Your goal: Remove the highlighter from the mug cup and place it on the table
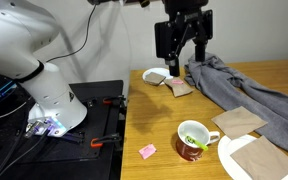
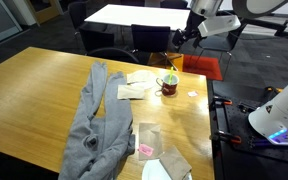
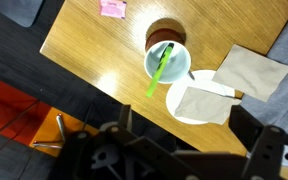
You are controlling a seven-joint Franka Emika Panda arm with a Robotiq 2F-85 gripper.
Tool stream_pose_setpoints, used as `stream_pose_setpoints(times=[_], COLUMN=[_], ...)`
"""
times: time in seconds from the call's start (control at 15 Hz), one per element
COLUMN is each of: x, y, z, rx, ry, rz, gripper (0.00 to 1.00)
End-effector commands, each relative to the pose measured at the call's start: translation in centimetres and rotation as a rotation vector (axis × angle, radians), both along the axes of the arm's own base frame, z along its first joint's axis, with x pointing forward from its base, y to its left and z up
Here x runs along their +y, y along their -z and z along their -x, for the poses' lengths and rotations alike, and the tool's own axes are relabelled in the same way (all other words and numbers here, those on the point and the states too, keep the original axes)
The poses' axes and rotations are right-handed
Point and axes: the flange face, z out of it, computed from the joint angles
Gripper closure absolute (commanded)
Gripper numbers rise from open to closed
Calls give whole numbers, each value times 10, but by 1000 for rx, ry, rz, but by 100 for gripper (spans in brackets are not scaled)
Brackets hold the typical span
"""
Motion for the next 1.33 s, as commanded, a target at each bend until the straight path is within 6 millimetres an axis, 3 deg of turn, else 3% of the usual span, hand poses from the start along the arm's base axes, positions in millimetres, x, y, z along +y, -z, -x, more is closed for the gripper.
stream_pose_setpoints(times=[0.0,0.47,0.8,1.27], x=[1,-9,-23,-44], y=[23,73,119,156], z=[0,-11,-22,-47], rx=[-40,-42,-50,-115], ry=[104,303,388,440], rz=[56,181,231,285], gripper=[0,0,0,0])
